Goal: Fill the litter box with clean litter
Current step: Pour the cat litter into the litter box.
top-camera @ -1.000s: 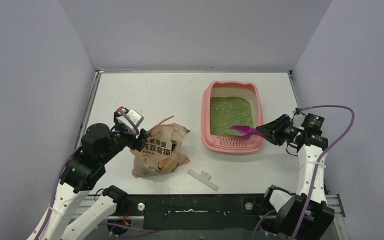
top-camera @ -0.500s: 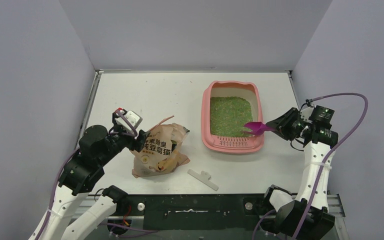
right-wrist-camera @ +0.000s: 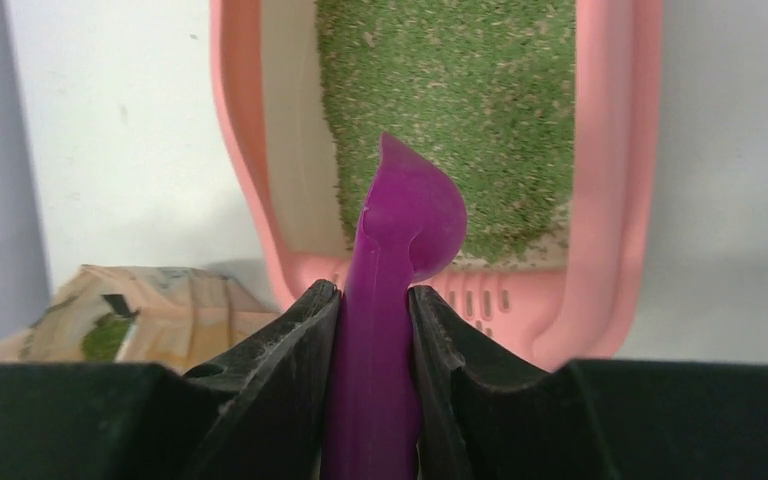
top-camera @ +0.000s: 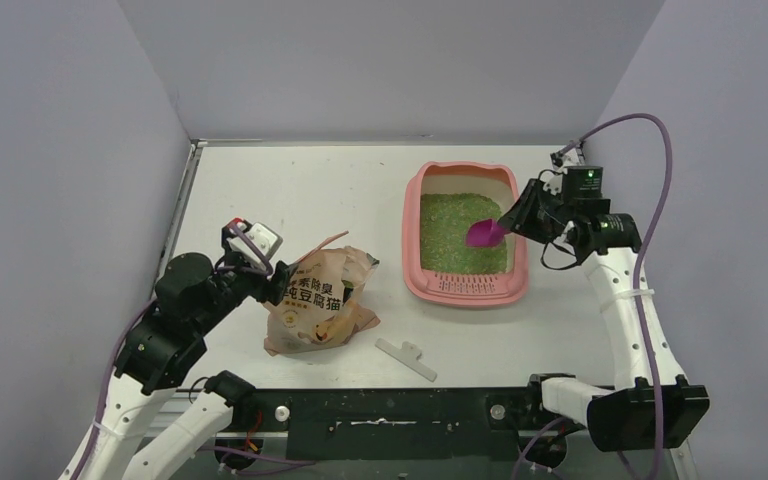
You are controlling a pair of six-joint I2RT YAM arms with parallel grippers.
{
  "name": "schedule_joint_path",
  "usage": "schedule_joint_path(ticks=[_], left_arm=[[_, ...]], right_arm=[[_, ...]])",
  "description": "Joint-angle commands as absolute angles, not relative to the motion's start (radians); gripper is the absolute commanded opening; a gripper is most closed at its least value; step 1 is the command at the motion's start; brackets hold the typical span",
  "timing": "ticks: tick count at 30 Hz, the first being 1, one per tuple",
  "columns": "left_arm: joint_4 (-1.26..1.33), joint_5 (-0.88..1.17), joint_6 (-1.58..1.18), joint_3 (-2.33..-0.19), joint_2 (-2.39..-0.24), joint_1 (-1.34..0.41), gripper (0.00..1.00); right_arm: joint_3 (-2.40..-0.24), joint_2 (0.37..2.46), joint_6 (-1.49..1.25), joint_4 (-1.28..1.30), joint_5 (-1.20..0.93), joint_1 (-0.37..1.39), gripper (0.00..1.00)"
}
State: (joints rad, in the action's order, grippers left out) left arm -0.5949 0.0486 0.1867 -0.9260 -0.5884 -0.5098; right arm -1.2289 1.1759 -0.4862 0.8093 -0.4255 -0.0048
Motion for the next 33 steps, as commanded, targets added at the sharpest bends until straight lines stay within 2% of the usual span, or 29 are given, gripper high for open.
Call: schedule_joint_path(ticks=[1, 6, 18, 19, 21, 24, 26, 30, 33], left_arm=[[-0.572, 0.026, 0.188, -0.943, -0.574, -0.514, 0.66], [-0.549, 0.028, 0.188, -0.949, -0.598, -0.514, 0.66], [-0.506, 0.047, 0.178, -0.952, -0.634, -0.514, 0.66], [-0.507, 0.045, 0.178, -0.952, -0.632, -0.514, 0.66], [-0.51, 0.04, 0.179, -0.952, -0.626, -0.514, 0.66], [-0.518, 0.03, 0.179, -0.953, -0.614, -0.514, 0.66], [-0.519, 0.028, 0.18, -0.948, -0.608, -0.514, 0.66], [-0.508, 0.033, 0.186, -0.947, -0.625, -0.513, 0.66], [-0.497, 0.052, 0.179, -0.954, -0.644, -0.514, 0.66]], right_arm=[[-1.313, 1.129, -0.391, 0.869, -0.083, 0.079, 0.0], [-1.291, 1.068, -0.373, 0.887, -0.077, 0.081, 0.0], [-1.143, 1.033, -0.601, 0.698, -0.411, 0.08, 0.0], [-1.144, 1.03, -0.621, 0.694, -0.412, 0.08, 0.0], [-1.138, 0.975, -0.711, 0.749, -0.207, 0.083, 0.0], [-1.038, 0.788, -0.721, 0.601, -0.132, 0.081, 0.02], [-1.021, 0.747, -0.71, 0.558, -0.113, 0.079, 0.06], [-1.097, 0.832, -0.656, 0.646, -0.168, 0.079, 0.0], [-1.126, 0.919, -0.632, 0.686, -0.263, 0.079, 0.0]])
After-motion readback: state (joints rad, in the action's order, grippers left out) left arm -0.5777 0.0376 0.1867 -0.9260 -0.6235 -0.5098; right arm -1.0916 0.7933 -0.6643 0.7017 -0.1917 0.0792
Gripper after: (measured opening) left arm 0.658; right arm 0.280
